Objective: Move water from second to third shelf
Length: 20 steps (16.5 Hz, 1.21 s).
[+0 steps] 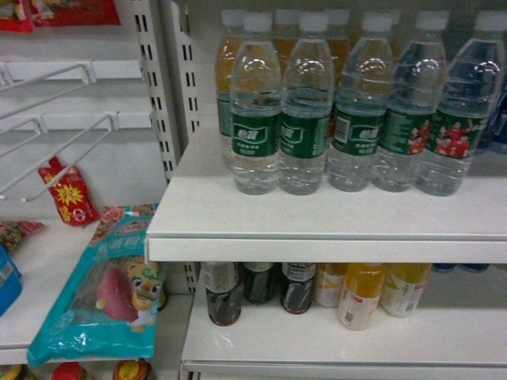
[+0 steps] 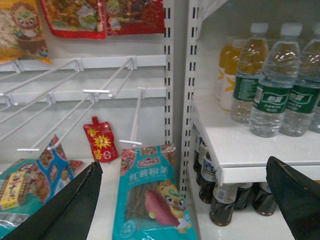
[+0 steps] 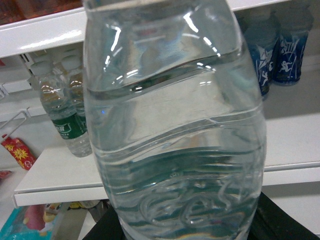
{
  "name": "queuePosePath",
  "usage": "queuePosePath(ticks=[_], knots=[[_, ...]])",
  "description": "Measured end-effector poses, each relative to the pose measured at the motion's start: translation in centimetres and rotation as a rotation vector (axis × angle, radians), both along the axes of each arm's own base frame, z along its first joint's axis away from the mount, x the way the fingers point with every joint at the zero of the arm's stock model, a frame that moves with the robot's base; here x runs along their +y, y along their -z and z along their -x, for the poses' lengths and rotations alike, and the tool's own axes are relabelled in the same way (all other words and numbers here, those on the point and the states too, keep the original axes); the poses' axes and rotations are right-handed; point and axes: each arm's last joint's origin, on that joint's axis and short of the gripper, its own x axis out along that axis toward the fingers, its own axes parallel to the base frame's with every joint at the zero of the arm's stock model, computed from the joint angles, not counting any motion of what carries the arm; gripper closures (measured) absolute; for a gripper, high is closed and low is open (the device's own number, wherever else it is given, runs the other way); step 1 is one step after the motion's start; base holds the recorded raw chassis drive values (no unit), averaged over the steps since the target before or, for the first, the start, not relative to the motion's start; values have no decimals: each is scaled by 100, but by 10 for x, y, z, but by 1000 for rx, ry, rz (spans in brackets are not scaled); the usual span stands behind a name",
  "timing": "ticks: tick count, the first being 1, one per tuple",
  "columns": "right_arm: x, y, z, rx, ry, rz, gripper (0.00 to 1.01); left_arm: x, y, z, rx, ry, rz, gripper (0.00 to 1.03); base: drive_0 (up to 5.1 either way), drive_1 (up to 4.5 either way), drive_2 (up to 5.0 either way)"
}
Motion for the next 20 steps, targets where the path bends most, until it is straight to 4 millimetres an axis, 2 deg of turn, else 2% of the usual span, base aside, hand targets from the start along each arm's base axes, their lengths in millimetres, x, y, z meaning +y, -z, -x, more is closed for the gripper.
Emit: queuePosePath(ticks=[6,20], knots=[[0,0,0,1,-6,0,61,0,0,0,1,-5,0,5,-494,252,252],[1,0,0,2,-3,0,61,0,0,0,0,0,0,5,0,0,0]])
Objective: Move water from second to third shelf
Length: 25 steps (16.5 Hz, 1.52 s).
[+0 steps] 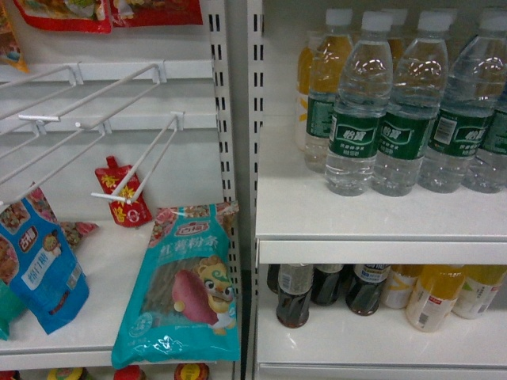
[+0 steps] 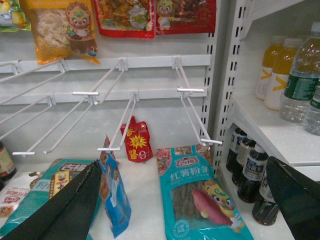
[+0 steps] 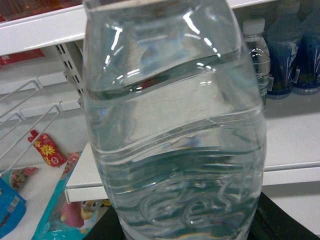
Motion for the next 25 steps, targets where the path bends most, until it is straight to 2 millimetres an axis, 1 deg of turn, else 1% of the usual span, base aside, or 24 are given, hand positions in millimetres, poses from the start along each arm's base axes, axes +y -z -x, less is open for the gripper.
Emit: queuePosePath(ticks=[1,2,3,4,5,6,7,9,11,14,17,21,23,25], knots=[[0,0,0,-2,0,0,61,0,0,0,0,0,0,5,0,0,0],[2,-2,-1,-23,52,12,61,0,0,0,0,0,0,5,0,0,0],[5,-7,-6,-66,149,29,61,0,0,0,0,0,0,5,0,0,0],[6,-15,-13,-85,194,45,61,0,0,0,0,0,0,5,0,0,0],[8,-22,-22,-98,197,59,61,0,0,0,0,0,0,5,0,0,0],[18,-31,-38,-125,113,83,61,0,0,0,0,0,0,5,0,0,0],[22,-24,-65,-92,12,92,61,0,0,0,0,0,0,5,0,0,0],[18,-10,-78,-47,8,97,61,0,0,0,0,0,0,5,0,0,0],[14,0,-85,-26,8,98,61,0,0,0,0,0,0,5,0,0,0],[13,4,-88,-13,0,98,61,0,0,0,0,0,0,5,0,0,0],[11,13,-94,12,-16,95,61,0,0,0,0,0,0,5,0,0,0],[4,36,-112,56,0,94,61,0,0,0,0,0,0,5,0,0,0],[4,48,-121,94,-2,93,61,0,0,0,0,0,0,5,0,0,0],[4,50,-133,97,-5,96,61,0,0,0,0,0,0,5,0,0,0]])
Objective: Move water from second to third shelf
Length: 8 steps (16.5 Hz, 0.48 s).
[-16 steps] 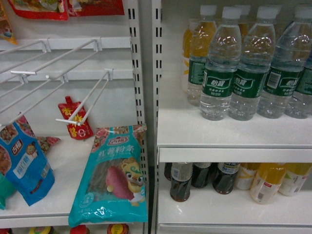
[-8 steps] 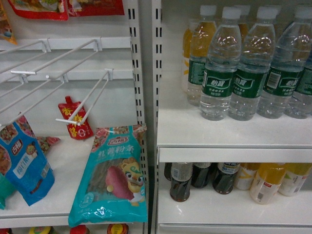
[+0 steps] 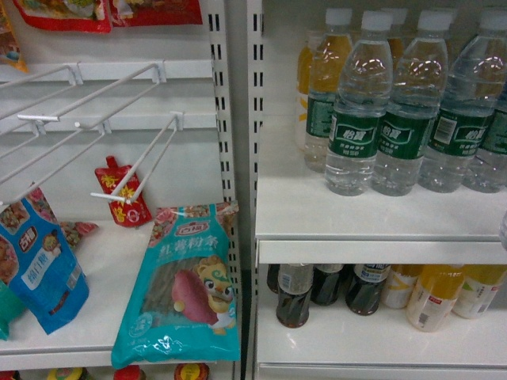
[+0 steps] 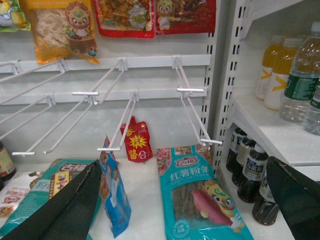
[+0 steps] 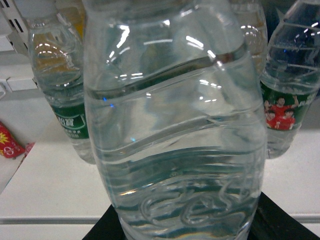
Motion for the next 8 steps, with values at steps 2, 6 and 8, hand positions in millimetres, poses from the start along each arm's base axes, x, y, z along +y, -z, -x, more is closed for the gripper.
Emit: queuePosePath(ticks=[2,6,8], knots=[[3,-5,-16,-23,-12,9,61,0,0,0,0,0,0,5,0,0,0],[12,-2,-43,-1,-27,19,61,0,0,0,0,0,0,5,0,0,0],[18,-6,-53,-20,-42,20,61,0,0,0,0,0,0,5,0,0,0]])
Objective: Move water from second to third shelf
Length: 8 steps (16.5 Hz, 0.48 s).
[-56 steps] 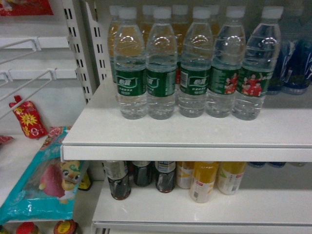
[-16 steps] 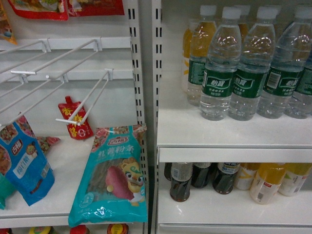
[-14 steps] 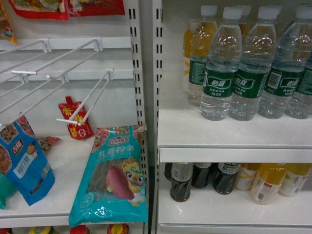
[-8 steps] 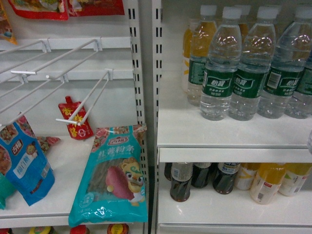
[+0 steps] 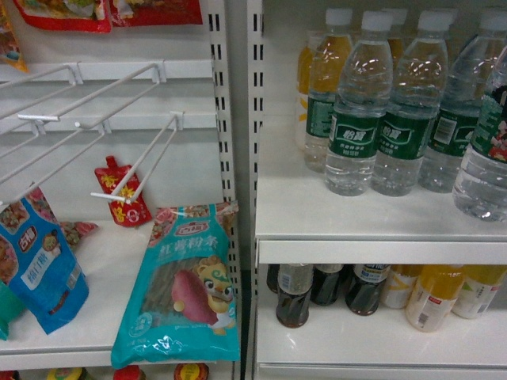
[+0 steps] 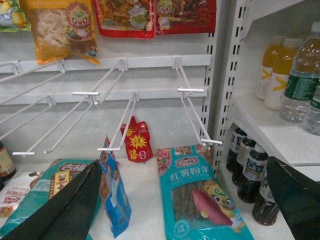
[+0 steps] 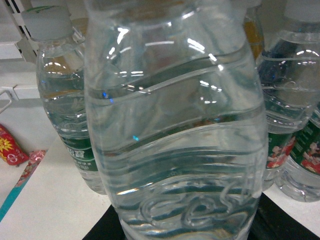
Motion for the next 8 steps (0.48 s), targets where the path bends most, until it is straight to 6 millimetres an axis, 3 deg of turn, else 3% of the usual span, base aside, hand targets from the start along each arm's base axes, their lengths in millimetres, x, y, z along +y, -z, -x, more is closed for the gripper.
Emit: queuePosePath(ticks=[3,6,8], knots=[[5,7,-9,16,-8,10,61,0,0,0,0,0,0,5,0,0,0],[-4,18,-19,55,30,17,61,0,0,0,0,0,0,5,0,0,0],[-6,15,-26,44,42,30,61,0,0,0,0,0,0,5,0,0,0]])
